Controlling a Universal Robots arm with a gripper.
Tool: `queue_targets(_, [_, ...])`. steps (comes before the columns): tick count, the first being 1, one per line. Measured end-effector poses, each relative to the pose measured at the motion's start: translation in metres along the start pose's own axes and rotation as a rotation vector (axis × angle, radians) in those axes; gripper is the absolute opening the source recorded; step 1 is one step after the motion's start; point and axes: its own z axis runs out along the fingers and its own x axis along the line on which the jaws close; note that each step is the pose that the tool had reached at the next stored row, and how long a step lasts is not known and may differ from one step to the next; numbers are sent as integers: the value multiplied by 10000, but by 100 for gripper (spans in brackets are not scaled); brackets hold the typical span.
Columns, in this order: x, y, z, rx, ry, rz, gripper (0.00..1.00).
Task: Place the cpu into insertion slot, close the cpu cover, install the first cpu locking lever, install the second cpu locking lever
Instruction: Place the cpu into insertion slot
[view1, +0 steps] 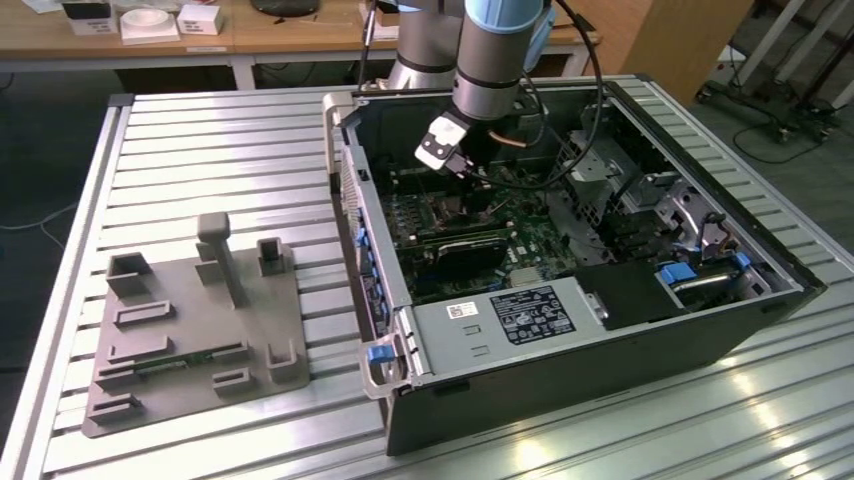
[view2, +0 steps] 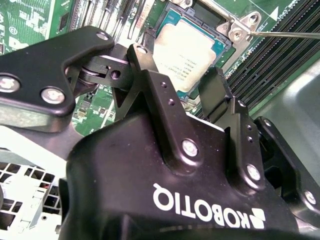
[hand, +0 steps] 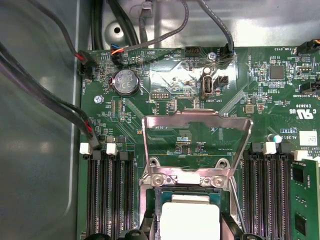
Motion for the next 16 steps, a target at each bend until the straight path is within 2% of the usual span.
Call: queue_targets(16, [6,31,8,1,-2,-41,62])
